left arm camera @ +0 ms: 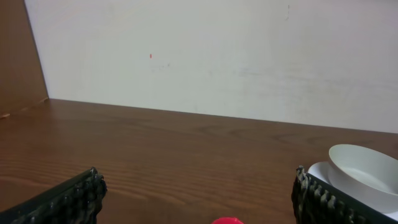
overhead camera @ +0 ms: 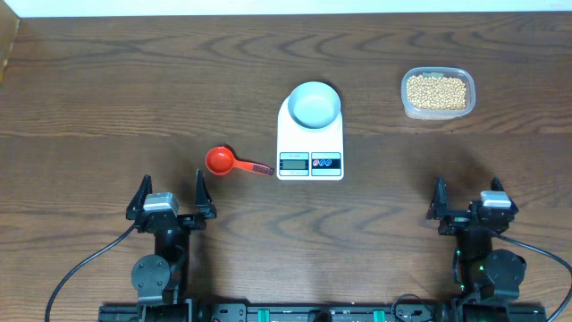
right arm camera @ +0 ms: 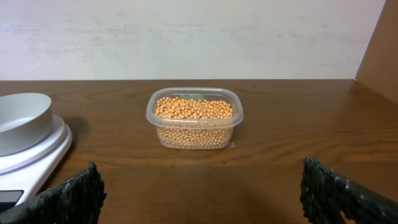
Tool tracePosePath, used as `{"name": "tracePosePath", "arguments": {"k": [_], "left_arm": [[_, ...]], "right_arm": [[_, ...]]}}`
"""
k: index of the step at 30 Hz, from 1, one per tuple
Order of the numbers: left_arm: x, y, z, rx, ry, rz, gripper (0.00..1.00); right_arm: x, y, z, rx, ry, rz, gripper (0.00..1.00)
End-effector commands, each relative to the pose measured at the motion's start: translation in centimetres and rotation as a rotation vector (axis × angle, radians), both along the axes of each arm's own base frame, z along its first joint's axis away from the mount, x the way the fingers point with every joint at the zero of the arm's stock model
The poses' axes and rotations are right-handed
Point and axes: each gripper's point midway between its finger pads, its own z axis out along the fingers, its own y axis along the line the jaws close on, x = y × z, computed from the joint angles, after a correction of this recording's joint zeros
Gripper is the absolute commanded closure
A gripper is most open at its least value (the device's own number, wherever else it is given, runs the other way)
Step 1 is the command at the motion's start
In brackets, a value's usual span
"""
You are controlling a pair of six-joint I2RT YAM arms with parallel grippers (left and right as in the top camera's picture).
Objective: Scoop item into bowl and weigh 50g on scale
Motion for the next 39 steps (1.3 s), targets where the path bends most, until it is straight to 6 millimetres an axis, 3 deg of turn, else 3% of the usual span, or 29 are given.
{"name": "tracePosePath", "arguments": {"k": [1,28,39], "left_arm": [[0.0,-0.2,-0.1,-0.008,-0.001,-0.013,0.02],[0.0,-0.3,-0.1,-0.009,0.001,-0.014,0.02],[0.0,-0.2,-2.5,-0.013,0.098,-0.013,0.02]], "right_arm": [[0.0,0.1,-0.2,0.006,0.005,0.005,0.01],[0.0,0.1,-0.2,0.006,0.005,0.005,0.01],[0.0,0.1,-0.2,0.006,0.005,0.005,0.01]]}}
